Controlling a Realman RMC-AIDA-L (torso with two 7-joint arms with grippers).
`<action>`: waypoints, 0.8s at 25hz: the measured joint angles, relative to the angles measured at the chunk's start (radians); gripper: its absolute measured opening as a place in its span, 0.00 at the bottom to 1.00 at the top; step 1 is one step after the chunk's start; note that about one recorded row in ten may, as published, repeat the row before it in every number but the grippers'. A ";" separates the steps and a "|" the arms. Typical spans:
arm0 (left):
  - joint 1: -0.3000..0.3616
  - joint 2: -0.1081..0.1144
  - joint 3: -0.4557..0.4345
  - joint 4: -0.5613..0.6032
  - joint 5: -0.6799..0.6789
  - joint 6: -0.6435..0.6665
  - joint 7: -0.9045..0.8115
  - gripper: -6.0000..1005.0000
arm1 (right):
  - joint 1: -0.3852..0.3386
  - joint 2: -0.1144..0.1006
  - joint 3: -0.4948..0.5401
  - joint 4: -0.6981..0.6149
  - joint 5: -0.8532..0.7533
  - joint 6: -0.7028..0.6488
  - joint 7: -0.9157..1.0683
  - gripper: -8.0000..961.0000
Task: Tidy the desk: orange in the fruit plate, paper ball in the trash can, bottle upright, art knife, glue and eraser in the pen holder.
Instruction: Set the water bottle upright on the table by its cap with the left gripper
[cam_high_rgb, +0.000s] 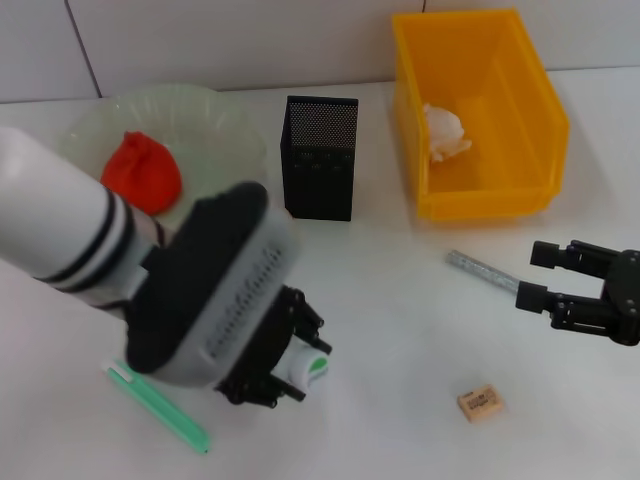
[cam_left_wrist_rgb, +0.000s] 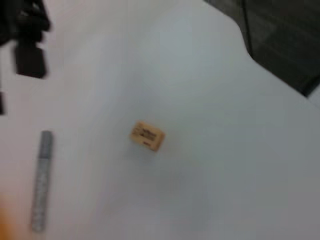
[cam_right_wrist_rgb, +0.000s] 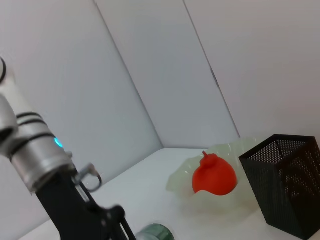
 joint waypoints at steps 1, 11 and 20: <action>0.000 0.000 0.000 0.000 0.000 0.000 0.000 0.45 | 0.000 0.000 0.000 0.004 0.000 0.000 -0.006 0.82; 0.064 0.005 -0.332 0.094 -0.076 0.130 -0.035 0.45 | 0.018 -0.005 0.001 0.016 0.001 -0.001 -0.024 0.82; 0.111 0.007 -0.537 0.126 -0.118 0.183 -0.108 0.45 | 0.037 -0.010 0.001 0.017 -0.002 -0.001 -0.024 0.81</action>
